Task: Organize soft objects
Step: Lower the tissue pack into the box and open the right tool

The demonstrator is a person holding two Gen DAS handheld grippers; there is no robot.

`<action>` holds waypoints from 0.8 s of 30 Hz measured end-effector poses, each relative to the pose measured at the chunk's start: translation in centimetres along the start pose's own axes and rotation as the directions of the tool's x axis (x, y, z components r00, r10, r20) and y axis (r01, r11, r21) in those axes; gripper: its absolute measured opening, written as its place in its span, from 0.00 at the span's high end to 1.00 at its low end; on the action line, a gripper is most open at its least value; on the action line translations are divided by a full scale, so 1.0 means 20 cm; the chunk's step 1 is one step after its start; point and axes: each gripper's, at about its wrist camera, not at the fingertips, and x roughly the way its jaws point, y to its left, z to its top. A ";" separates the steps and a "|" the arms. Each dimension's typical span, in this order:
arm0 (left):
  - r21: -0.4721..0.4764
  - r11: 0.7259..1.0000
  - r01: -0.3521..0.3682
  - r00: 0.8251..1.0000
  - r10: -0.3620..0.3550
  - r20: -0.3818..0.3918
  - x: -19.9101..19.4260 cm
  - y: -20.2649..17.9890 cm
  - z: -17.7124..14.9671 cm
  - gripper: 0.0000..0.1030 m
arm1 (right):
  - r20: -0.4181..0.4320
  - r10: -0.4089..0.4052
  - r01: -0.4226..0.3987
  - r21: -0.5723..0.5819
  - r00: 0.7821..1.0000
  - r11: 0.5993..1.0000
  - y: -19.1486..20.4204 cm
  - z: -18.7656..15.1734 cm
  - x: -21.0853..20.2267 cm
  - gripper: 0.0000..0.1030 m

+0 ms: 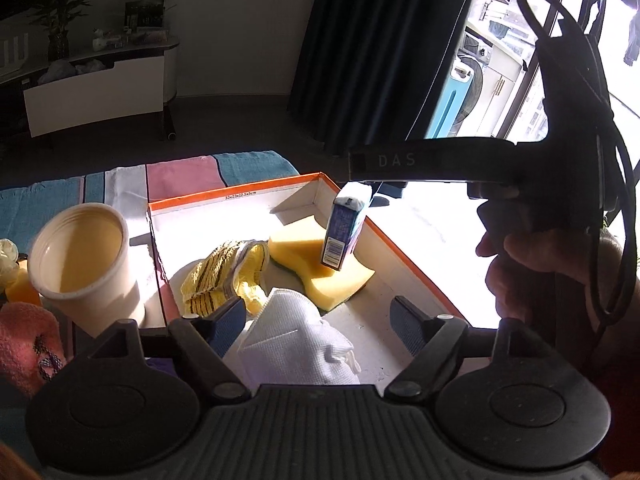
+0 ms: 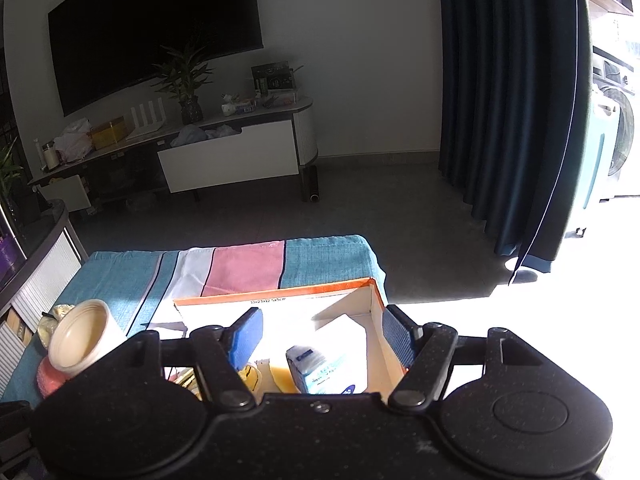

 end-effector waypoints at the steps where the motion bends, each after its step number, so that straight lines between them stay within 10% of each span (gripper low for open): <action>1: -0.001 1.000 -0.006 1.000 0.006 0.007 -0.01 0.01 0.00 0.20 | 0.005 0.001 -0.001 0.000 1.000 1.000 0.00 0.00 -0.02 0.23; 24: -0.021 0.981 -0.195 0.977 0.196 0.086 -0.28 0.08 -0.04 0.07 | 0.065 -0.024 0.025 -0.015 0.998 1.000 0.19 -0.15 -0.49 0.11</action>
